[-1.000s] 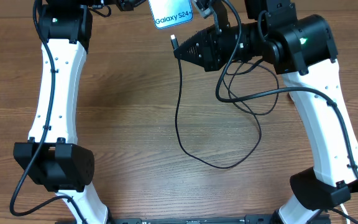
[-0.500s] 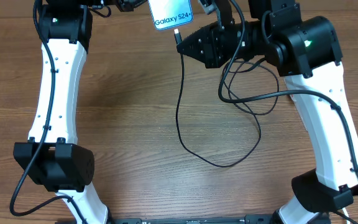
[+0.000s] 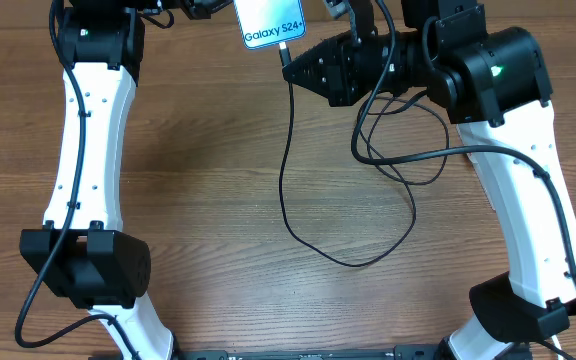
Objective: Plug charger to phone and switch on socket
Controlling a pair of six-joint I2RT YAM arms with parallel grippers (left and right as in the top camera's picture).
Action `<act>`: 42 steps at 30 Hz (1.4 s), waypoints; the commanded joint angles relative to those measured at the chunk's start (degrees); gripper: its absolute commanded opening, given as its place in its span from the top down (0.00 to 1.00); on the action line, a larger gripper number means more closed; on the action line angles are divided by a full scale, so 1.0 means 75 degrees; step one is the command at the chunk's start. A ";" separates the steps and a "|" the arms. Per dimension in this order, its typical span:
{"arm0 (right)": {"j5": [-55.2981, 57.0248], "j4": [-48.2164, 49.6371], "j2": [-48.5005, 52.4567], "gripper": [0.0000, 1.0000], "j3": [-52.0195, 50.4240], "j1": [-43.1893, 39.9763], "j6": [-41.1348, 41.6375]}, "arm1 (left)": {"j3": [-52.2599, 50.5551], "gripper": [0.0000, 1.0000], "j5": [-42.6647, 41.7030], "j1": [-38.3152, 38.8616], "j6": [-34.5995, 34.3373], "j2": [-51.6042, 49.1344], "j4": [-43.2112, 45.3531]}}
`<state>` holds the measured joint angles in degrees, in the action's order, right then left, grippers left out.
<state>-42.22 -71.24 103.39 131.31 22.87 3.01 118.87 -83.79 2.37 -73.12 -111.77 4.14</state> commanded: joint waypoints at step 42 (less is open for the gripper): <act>0.0309 0.0152 -0.0195 0.96 0.0175 0.0201 0.0440 | 0.0114 0.96 -0.0242 0.0003 0.0157 0.0102 0.0096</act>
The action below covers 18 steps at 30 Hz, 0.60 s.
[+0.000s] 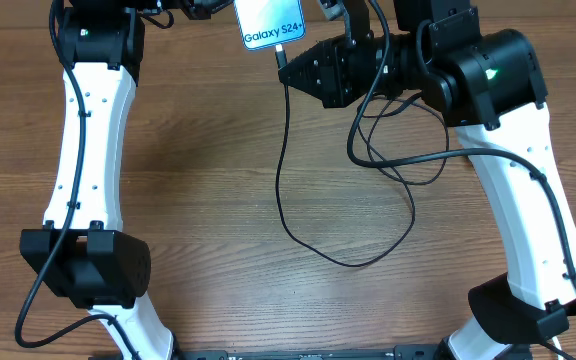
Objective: Plug charger to phone and switch on socket
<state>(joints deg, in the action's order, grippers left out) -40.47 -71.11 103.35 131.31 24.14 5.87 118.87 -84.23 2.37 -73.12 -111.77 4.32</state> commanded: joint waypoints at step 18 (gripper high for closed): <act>0.0082 0.0137 -0.0184 0.96 0.0154 0.0044 0.0189 | 0.0114 0.96 -0.0181 0.0093 0.0326 0.0102 0.0087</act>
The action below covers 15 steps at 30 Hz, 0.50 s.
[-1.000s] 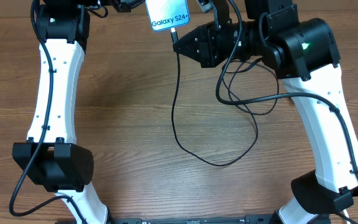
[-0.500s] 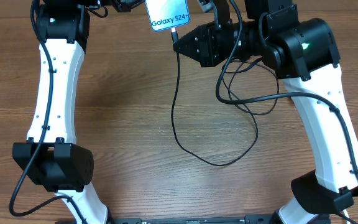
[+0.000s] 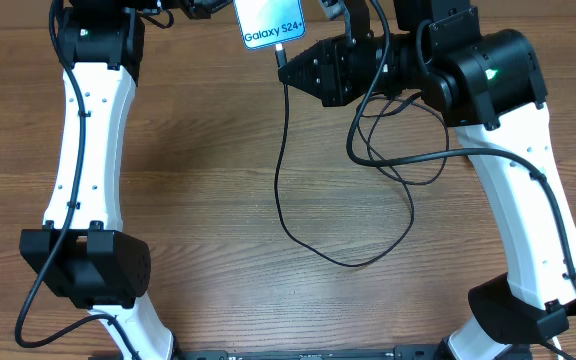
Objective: Plug charger to phone and switch on socket
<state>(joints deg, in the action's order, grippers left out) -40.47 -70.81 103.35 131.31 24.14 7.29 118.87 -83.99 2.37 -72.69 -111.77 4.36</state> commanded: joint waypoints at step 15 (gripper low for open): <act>0.0676 0.0079 -0.0178 0.96 0.0154 0.0210 0.0003 | 0.0114 0.96 -0.0274 0.0137 0.0271 0.0102 0.0082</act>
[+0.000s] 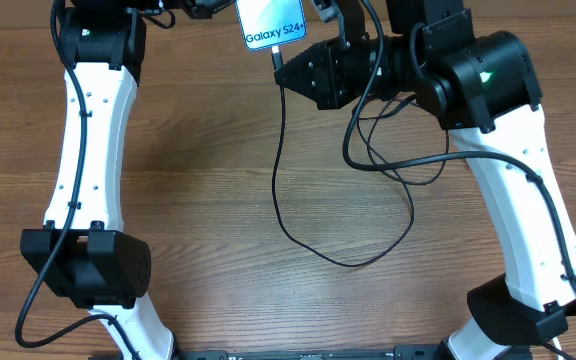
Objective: Plug charger to phone and switch on socket
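A phone (271, 24) with a lit "Galaxy S24+" screen shows at the top centre of the overhead view, partly cut off by the frame edge. My left gripper (206, 8) is at its left edge and looks shut on it. My right gripper (284, 68) is shut on the charger plug (278, 58), whose tip sits just under the phone's lower edge. From the plug the black charger cable (280, 170) hangs down, loops across the table and runs back up to the right. No socket is in view.
The wooden table (198, 200) fills the view. Arm cables (388, 165) loop beside the right arm next to the charger cable. Both arm bases stand at the near edge, left (88, 265) and right (513, 305).
My right gripper and the plug have shifted a little to the left and closer to the phone's lower edge. The phone has edged slightly to the right. The cable's upper part followed.
The left gripper has held the phone at the top centre throughout. The right gripper, shut on the plug, was first just right of and below the phone's lower corner. At each later moment it stood slightly further left, and now the plug tip is against the phone's lower edge.
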Controlling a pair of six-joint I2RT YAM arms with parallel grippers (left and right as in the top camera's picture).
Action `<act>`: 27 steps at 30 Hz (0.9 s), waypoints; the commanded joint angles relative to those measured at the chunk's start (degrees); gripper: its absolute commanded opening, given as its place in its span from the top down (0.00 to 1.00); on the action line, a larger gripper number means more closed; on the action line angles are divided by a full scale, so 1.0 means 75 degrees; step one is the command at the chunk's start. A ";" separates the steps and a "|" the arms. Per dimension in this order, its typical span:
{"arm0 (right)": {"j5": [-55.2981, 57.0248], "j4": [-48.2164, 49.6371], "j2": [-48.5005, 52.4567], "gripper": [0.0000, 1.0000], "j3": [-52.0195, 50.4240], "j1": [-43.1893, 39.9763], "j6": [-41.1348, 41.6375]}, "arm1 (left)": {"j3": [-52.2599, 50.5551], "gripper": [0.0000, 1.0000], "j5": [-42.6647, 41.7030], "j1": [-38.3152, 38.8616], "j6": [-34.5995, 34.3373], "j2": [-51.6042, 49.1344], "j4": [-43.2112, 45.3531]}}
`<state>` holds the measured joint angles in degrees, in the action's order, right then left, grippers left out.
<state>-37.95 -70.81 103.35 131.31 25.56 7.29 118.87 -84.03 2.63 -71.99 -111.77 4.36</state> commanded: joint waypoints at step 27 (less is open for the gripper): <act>0.0498 -0.0519 -0.0181 0.96 0.0154 0.0020 -0.0175 | 0.0114 0.96 0.0143 0.0009 0.0746 0.0102 0.0052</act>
<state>-34.28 -74.72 103.35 131.31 25.65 7.01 118.87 -84.36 3.01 -68.18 -111.77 4.34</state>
